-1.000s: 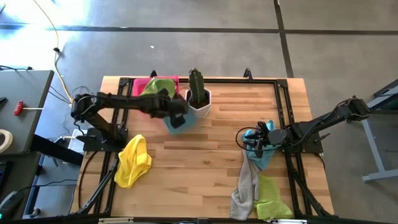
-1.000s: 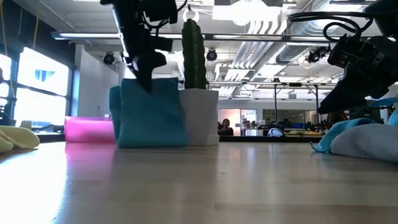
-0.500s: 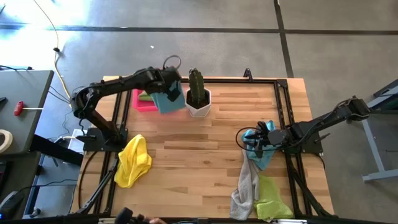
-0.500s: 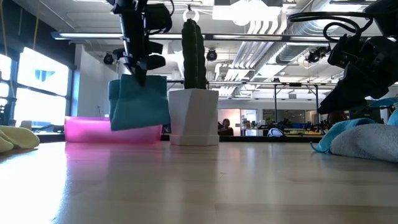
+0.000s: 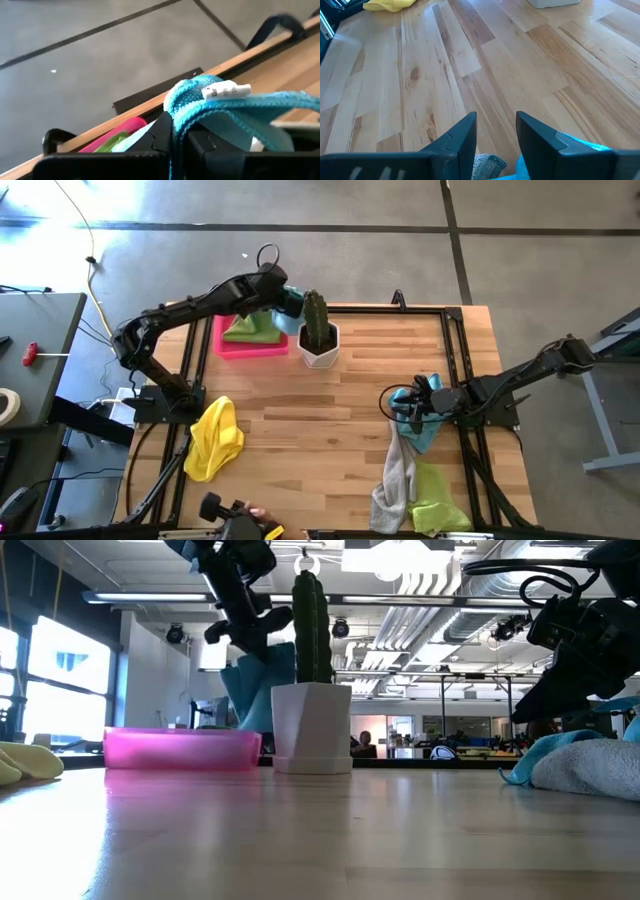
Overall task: Fold microfiber towels
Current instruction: Put the left folded blue microfiber towel on the pink bin, then fold the yellow microfiber towel
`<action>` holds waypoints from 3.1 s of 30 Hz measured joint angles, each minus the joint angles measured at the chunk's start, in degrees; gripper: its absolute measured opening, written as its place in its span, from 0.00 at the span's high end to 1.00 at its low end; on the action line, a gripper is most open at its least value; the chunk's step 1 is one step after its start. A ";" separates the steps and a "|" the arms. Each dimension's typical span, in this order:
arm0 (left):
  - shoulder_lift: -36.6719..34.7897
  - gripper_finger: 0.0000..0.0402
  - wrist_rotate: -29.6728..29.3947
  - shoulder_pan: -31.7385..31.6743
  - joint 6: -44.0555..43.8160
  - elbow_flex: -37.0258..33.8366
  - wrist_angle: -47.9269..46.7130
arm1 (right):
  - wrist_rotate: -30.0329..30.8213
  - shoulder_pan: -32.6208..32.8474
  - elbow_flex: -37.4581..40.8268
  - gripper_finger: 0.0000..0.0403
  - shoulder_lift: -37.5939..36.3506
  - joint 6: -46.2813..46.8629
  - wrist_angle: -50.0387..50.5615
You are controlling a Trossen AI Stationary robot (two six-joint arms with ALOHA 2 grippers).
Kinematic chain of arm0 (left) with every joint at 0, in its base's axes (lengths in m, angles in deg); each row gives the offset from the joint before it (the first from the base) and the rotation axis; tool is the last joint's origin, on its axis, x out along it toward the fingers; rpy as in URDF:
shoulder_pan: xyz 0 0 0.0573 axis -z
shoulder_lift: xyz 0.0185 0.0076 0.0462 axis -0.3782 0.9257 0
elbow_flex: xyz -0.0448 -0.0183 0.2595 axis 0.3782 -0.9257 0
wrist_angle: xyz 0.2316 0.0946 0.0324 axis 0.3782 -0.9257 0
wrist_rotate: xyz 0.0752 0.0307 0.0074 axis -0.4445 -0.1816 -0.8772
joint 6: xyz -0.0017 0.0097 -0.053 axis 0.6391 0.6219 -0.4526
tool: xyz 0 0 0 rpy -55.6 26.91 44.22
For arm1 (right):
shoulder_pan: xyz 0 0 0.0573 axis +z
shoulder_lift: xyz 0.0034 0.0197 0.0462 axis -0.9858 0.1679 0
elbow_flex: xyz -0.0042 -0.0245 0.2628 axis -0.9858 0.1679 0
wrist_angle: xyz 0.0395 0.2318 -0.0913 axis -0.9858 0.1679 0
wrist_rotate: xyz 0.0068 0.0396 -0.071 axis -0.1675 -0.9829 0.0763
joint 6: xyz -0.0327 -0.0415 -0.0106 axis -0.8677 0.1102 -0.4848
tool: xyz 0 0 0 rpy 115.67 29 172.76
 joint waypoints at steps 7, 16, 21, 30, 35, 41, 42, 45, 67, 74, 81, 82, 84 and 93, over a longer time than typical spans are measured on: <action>-0.21 0.96 -0.21 0.15 -4.26 0.02 -0.17 | 0.00 0.00 0.00 0.68 0.00 0.01 0.00; -0.68 0.96 -4.25 1.16 -3.69 7.56 -0.70 | 0.00 0.02 0.00 0.68 0.00 0.00 0.00; 1.12 0.95 -3.46 0.96 -9.32 7.49 -12.28 | 0.00 0.00 0.00 0.68 0.00 0.01 0.00; 7.28 0.95 -5.92 3.64 -18.22 7.41 -19.22 | 0.01 0.00 0.00 0.68 0.00 0.02 0.01; 8.04 0.95 -8.80 3.73 -23.10 7.41 -25.06 | 0.00 0.00 0.00 0.68 0.00 0.02 0.00; 8.07 0.95 -10.22 2.81 -28.93 7.41 -36.75 | 0.00 0.00 0.00 0.68 0.00 0.02 0.02; 8.07 0.95 -10.38 2.38 -29.78 7.41 -38.95 | 0.00 0.01 0.00 0.68 0.00 0.02 0.00; 8.07 0.95 -10.92 1.50 -30.43 7.41 -43.96 | 0.00 0.02 0.00 0.68 0.00 0.02 0.00; 8.04 0.95 -10.01 -10.11 -13.39 -8.09 -30.62 | 0.01 0.00 0.00 0.68 0.00 0.02 0.02; 8.04 0.92 -9.51 -11.29 -15.17 -8.55 -30.08 | 0.00 0.01 0.00 0.68 0.00 0.02 0.02; 7.05 0.68 -10.35 -11.22 -13.42 -8.57 -26.75 | 0.00 0.02 0.00 0.68 0.00 0.02 0.02; 6.41 0.64 -10.35 -11.20 -12.63 -8.57 -25.97 | 0.00 0.00 0.00 0.68 0.00 0.00 0.02; 5.12 0.57 -9.93 -10.83 -11.75 -8.55 -24.48 | 0.01 0.02 0.00 0.68 0.00 0.02 0.00; -4.21 0.50 -12.70 -3.94 -10.33 -8.57 -23.75 | 0.00 0.00 0.00 0.68 0.00 0.01 0.02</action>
